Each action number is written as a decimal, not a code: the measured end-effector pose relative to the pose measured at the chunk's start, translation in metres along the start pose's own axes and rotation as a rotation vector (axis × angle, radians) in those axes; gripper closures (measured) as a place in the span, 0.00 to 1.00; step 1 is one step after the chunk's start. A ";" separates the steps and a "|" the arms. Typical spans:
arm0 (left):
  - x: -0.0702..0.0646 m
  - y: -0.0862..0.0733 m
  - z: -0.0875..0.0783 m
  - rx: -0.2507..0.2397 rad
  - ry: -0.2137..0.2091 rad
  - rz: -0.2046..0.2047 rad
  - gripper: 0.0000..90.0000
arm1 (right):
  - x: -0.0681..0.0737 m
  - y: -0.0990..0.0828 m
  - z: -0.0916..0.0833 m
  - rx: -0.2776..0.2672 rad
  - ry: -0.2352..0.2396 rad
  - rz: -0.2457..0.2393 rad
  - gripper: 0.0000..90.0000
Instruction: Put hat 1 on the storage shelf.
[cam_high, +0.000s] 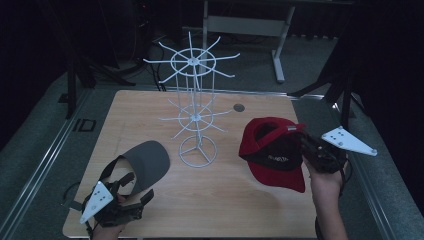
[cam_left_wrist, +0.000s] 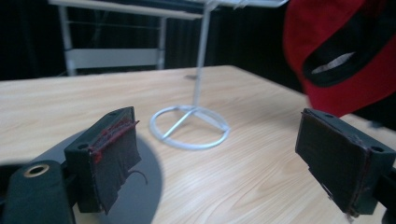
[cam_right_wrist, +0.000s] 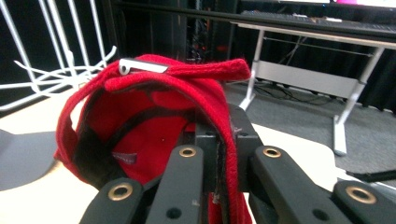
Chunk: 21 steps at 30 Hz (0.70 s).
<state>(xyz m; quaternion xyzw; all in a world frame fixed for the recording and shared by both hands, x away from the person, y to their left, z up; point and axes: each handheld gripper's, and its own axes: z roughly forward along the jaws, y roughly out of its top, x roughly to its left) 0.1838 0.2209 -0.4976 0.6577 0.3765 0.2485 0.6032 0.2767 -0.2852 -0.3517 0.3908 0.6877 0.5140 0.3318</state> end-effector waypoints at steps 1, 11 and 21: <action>-0.002 0.004 0.002 -0.003 -0.017 0.004 0.16 | 0.001 0.002 -0.001 -0.008 0.004 0.004 0.95; -0.024 0.041 0.028 -0.002 -0.076 0.105 0.16 | 0.012 0.016 -0.013 -0.049 0.029 -0.007 0.95; -0.042 0.076 0.050 -0.027 -0.145 0.165 0.17 | 0.020 0.024 -0.020 -0.076 0.060 -0.007 0.95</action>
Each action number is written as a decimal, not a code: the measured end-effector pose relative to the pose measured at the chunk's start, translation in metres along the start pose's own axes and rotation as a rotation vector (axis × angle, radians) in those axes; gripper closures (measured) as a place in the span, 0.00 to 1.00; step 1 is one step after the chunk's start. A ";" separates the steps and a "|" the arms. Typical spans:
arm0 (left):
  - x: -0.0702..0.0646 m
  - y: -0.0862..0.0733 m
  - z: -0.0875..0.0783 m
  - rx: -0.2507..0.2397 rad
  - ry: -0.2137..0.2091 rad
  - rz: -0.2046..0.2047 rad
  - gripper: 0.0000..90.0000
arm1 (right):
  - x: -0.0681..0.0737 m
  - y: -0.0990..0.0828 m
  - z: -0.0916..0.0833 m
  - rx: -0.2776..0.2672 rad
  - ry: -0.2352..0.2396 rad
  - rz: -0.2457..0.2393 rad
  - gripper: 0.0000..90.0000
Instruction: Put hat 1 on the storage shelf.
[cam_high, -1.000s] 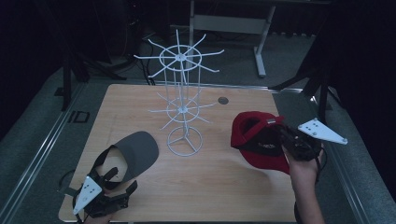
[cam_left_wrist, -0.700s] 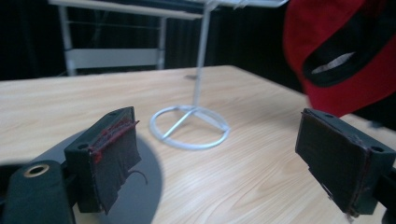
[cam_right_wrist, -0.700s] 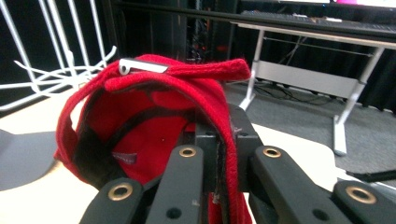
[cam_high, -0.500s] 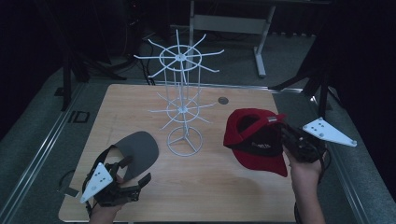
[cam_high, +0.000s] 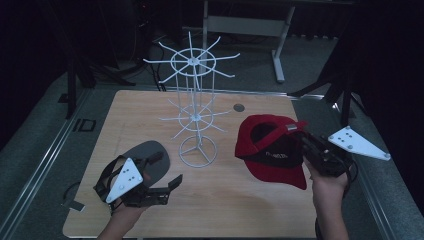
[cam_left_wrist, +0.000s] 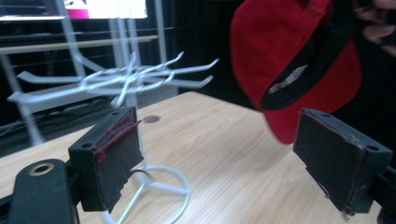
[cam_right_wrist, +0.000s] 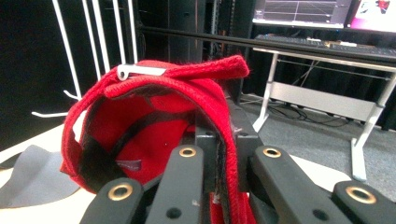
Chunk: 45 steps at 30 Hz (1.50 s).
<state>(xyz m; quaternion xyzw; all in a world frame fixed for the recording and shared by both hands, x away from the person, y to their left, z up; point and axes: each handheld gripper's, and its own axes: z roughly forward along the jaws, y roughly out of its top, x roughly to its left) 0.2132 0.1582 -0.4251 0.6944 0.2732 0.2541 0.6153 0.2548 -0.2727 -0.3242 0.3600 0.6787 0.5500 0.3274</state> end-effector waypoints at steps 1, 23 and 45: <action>0.000 0.003 0.002 -0.001 -0.014 0.003 0.17 | 0.003 0.002 0.000 -0.003 0.007 -0.004 0.95; -0.033 0.042 0.068 0.041 -0.142 0.103 0.17 | 0.023 0.010 -0.004 -0.021 0.081 -0.007 0.95; -0.056 0.066 0.116 0.050 -0.135 0.150 0.17 | 0.032 0.012 0.000 -0.017 0.115 -0.012 0.95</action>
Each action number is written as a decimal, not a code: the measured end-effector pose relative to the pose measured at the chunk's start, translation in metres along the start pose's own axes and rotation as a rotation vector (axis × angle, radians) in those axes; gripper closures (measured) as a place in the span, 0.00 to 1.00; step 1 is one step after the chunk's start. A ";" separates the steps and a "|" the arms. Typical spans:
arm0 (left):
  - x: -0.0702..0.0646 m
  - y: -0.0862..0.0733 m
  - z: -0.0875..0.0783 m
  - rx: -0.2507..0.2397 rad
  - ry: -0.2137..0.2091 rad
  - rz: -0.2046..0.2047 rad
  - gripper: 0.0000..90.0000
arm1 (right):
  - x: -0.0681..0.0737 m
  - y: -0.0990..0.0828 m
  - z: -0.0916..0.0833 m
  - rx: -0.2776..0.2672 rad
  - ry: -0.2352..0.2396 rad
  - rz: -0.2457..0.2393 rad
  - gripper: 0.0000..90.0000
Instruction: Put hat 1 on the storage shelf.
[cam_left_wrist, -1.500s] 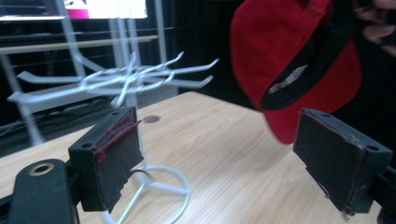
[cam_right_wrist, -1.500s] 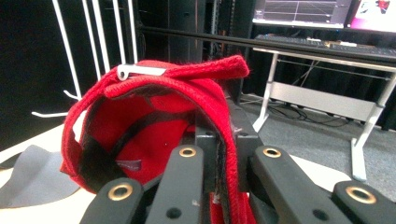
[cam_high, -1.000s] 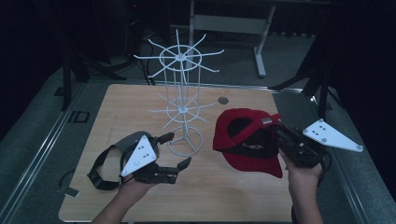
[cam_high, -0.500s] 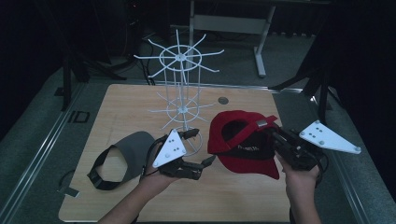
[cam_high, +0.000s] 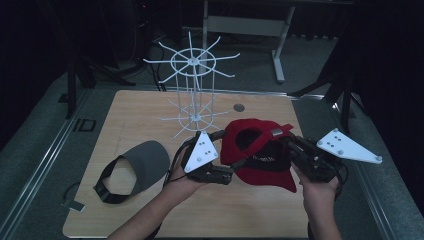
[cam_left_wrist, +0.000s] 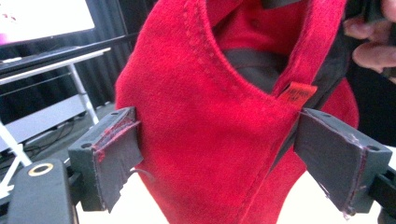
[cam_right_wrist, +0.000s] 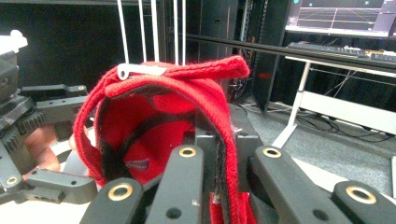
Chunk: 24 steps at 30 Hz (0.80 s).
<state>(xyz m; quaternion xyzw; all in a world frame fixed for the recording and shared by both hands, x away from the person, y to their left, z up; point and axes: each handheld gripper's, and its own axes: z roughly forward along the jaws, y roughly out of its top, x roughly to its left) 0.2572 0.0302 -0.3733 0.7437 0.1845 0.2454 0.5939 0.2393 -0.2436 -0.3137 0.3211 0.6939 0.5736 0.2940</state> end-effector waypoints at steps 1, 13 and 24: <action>-0.002 0.000 0.001 0.003 0.012 0.007 0.17 | 0.000 0.000 0.000 0.000 0.000 0.002 0.95; 0.002 0.004 0.007 -0.001 0.090 -0.004 0.38 | 0.005 0.001 -0.001 -0.002 0.018 -0.007 0.95; 0.005 0.011 0.003 0.022 0.107 0.005 0.91 | 0.005 -0.006 0.003 0.022 0.022 -0.002 0.95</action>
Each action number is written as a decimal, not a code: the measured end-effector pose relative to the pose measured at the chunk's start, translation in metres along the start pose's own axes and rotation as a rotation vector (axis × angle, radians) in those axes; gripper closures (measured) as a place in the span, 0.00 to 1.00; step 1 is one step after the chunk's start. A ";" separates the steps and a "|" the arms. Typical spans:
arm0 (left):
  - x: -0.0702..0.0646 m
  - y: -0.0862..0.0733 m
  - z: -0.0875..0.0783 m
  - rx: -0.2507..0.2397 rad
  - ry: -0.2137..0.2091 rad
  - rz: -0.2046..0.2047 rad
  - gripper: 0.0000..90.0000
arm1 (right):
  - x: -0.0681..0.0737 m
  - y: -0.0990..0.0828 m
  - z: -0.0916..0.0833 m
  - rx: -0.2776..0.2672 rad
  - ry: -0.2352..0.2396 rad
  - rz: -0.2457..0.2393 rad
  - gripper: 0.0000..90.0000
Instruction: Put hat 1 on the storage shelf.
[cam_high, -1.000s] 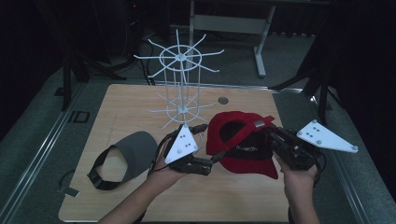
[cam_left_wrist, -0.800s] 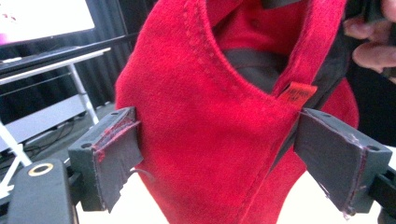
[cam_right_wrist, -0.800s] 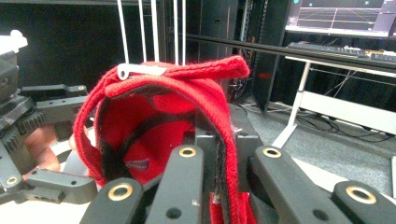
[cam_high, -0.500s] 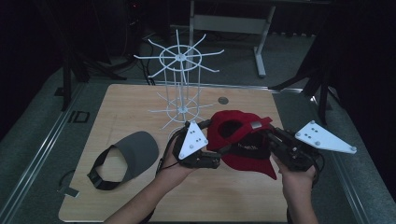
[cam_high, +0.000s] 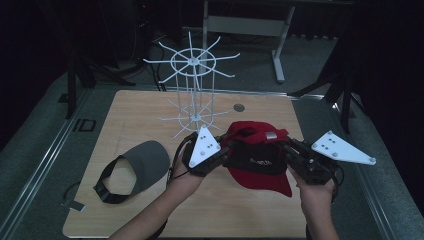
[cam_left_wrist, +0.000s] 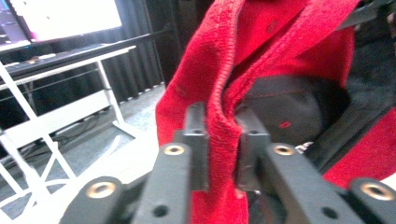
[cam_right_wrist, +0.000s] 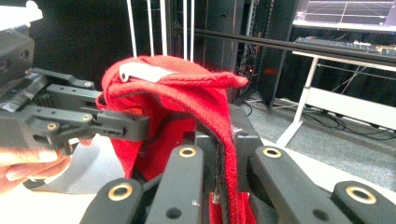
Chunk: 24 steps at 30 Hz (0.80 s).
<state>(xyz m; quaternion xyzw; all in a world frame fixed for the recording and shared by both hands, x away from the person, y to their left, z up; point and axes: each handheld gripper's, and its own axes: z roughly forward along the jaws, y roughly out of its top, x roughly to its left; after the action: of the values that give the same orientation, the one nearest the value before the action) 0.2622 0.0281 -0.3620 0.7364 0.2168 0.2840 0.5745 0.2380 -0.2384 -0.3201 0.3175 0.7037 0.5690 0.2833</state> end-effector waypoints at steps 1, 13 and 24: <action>0.000 0.001 0.000 0.001 0.004 0.004 0.91 | 0.000 0.000 0.000 0.001 -0.001 0.000 0.95; 0.001 0.019 -0.004 0.034 -0.043 0.016 0.94 | -0.003 -0.011 -0.005 0.003 0.008 0.027 0.95; 0.001 0.028 -0.001 0.056 -0.046 0.013 0.95 | -0.005 -0.023 -0.009 0.006 0.016 0.058 0.94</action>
<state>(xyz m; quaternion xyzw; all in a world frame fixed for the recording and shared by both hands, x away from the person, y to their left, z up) 0.2619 0.0230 -0.3347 0.7599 0.2066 0.2643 0.5567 0.2312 -0.2514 -0.3406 0.3341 0.6983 0.5773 0.2600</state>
